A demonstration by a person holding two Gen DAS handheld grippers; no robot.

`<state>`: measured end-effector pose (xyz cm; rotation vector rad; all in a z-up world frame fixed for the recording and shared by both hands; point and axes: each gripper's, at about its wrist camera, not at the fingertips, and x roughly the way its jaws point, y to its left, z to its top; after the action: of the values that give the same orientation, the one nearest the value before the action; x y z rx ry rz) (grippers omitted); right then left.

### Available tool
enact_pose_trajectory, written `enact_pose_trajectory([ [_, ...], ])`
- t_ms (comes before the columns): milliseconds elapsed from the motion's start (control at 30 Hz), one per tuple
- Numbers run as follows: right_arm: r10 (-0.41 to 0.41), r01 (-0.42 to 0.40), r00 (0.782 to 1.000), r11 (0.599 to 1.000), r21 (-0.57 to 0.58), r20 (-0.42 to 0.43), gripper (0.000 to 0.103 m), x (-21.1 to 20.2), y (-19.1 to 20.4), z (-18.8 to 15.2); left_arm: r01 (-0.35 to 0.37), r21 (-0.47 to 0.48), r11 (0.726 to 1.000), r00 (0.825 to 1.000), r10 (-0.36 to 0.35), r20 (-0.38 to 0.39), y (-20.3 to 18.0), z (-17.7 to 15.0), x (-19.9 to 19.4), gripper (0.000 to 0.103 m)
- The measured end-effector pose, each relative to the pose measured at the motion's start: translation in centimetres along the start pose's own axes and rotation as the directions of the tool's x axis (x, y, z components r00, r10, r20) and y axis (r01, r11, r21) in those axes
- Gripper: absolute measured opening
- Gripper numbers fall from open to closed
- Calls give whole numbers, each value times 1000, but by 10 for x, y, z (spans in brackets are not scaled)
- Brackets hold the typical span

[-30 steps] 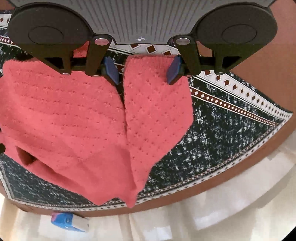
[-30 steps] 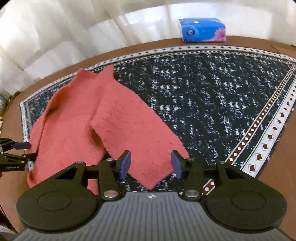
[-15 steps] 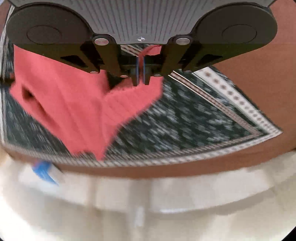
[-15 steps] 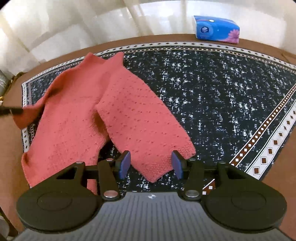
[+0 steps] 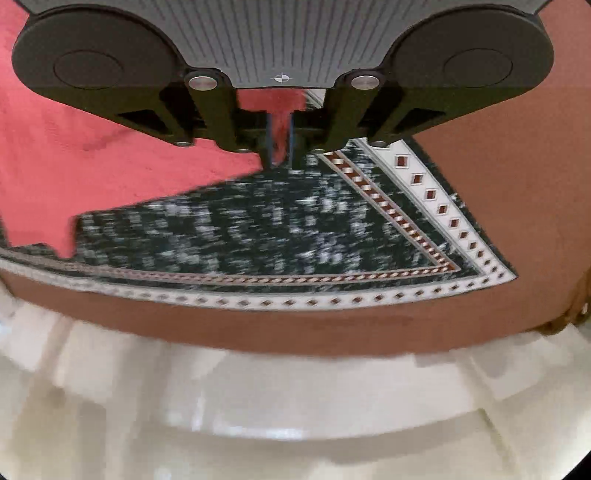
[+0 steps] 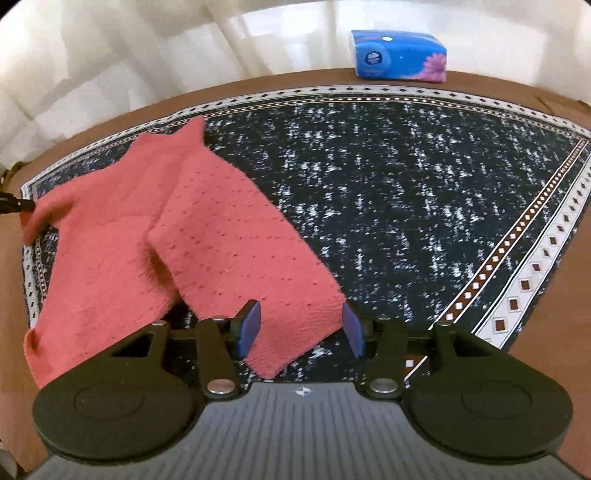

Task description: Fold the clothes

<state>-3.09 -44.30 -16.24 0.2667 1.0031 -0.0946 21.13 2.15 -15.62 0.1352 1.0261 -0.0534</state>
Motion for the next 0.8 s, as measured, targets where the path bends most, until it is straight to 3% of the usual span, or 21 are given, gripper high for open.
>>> enact_pose_trajectory([
  [33, -2, 2, 1000, 1000, 4, 2, 54, 0, -2, 1, -24, -3, 1000, 1000, 24, -10, 1, 1, 5, 59],
  [100, -6, 6, 1000, 1000, 14, 5, 54, 1, -6, 3, -54, -14, 998, 998, 54, -21, 5, 1, 8, 60],
  [200, -12, 12, 1000, 1000, 24, -3, 54, 4, -11, 7, 13, -29, 999, 1000, -13, 15, 11, -12, -22, 60],
  [267, -12, 12, 1000, 1000, 16, -12, 54, 8, -10, 7, 68, -3, 998, 996, -67, 57, 8, -25, -49, 67],
  [300, -11, 11, 1000, 1000, 11, -18, 54, 10, -10, 7, 103, 34, 994, 993, -105, 56, 0, -35, -59, 72],
  [400, -12, 11, 999, 1000, -17, -31, 52, 14, -5, 8, 210, 154, 965, 975, -219, 37, -27, -67, -88, 74],
  [500, 10, -12, 998, 999, -46, -54, 18, 14, -2, 12, 258, 266, 929, 964, -267, -2, -63, -102, -100, 74],
  [533, 18, -21, 998, 998, -52, -61, 13, 13, -1, 14, 268, 288, 919, 961, -275, -17, -73, -112, -101, 74],
  [667, -18, 19, 1000, 996, -92, 5, 12, -5, -2, 25, 323, 265, 909, 946, -317, -66, -91, -129, -97, 74],
  [800, -106, 110, 992, 992, -64, 64, 12, -8, -19, 42, 345, 276, 897, 938, -338, -77, -98, -136, -99, 74],
])
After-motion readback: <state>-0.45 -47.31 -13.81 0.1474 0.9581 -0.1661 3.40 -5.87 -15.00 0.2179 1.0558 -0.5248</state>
